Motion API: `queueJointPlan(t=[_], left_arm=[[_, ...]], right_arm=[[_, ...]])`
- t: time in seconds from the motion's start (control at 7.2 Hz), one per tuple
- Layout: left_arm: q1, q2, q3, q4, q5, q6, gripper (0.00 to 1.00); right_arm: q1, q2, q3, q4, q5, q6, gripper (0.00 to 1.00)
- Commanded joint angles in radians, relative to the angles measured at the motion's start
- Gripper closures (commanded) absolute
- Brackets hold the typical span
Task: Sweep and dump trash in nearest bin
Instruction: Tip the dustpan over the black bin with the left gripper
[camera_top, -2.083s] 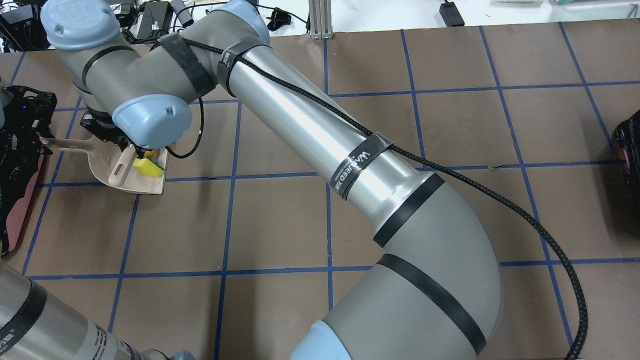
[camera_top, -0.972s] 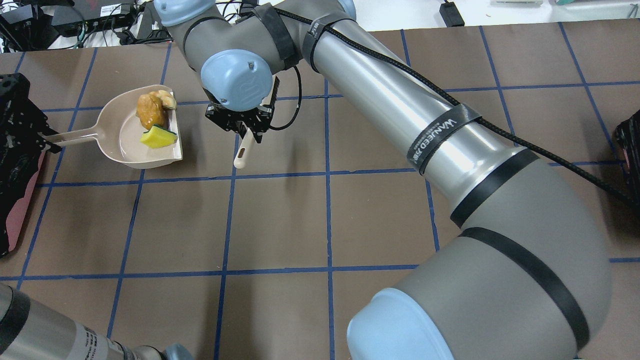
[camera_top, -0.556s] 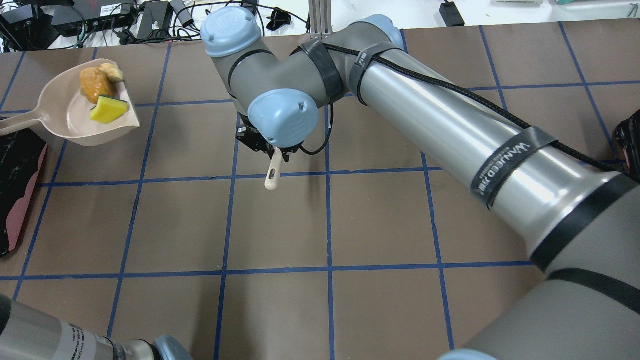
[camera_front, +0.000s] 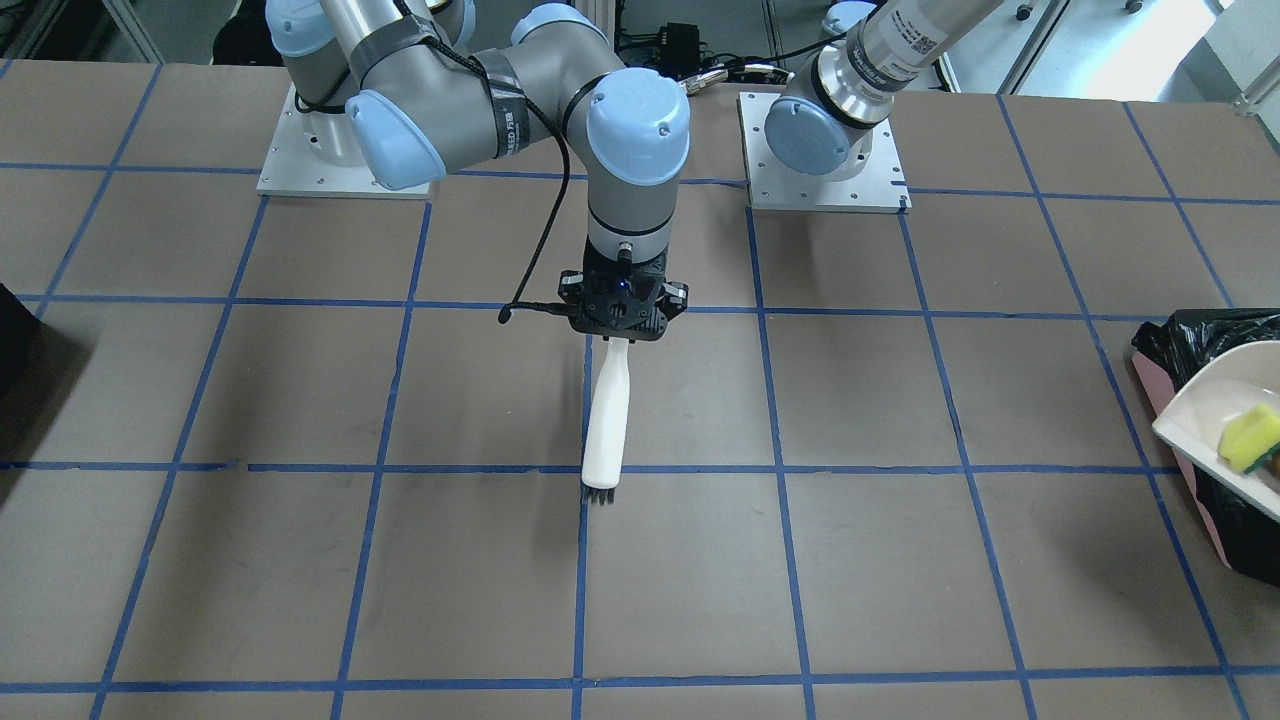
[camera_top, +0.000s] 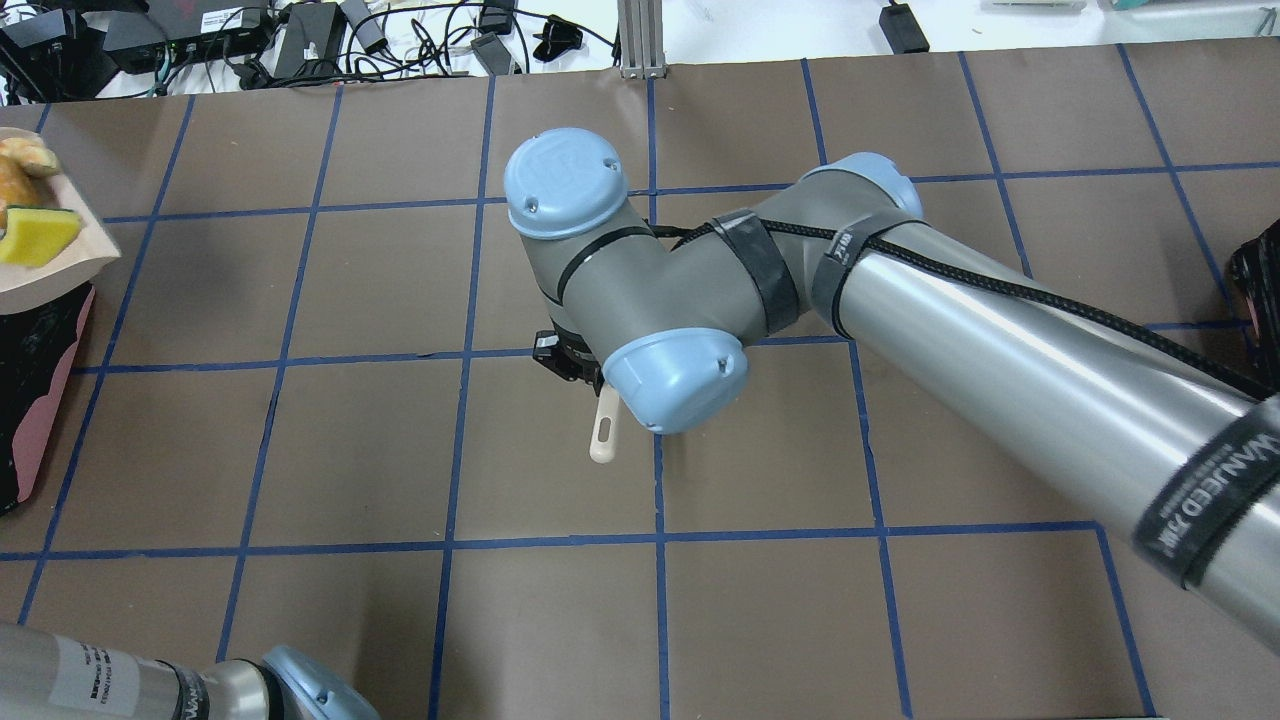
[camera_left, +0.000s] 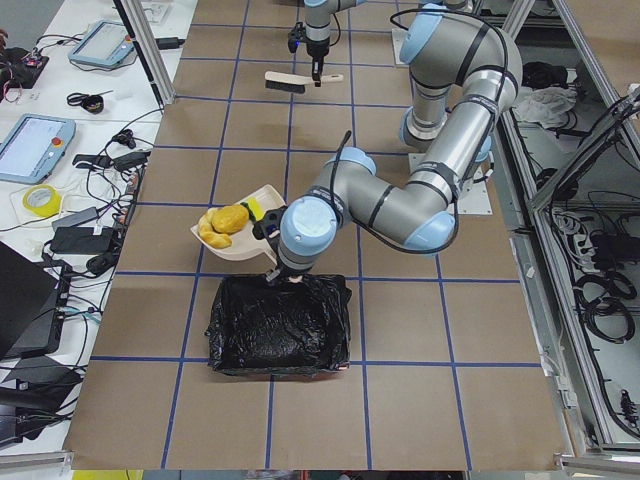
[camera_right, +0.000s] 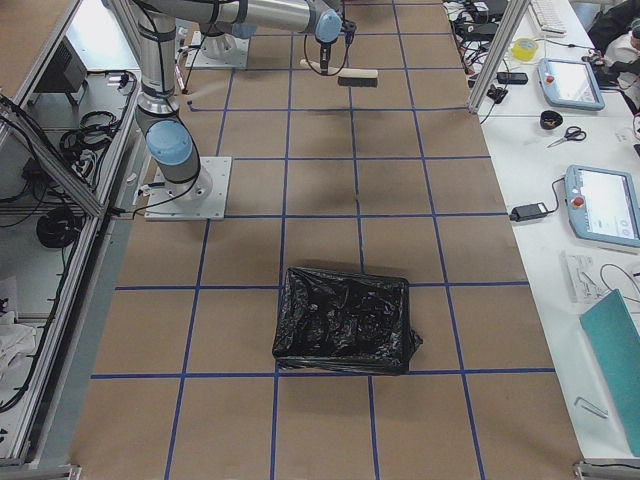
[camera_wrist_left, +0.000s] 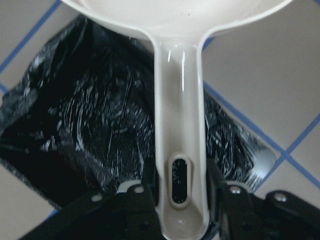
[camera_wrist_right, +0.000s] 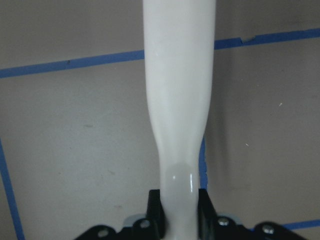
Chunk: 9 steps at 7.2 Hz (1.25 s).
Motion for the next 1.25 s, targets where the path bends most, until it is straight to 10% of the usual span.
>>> queueJointPlan(t=[0.0,0.42,1.11], left_arm=[[0.116,-0.022,0.027,-0.008,0.040,-0.013,1.00],[0.146,-0.033,0.074,-0.034,0.258,-0.046,1.00],[0.140,-0.045,0.150,-0.085,0.416,-0.289,1.00]], right_arm=[[-0.001,-0.068,0.145,-0.067,0.007,-0.050,1.00],[0.005,-0.079,0.321,-0.277,0.007,-0.083,1.00],[0.017,-0.079,0.337,-0.276,0.006,-0.099,1.00]])
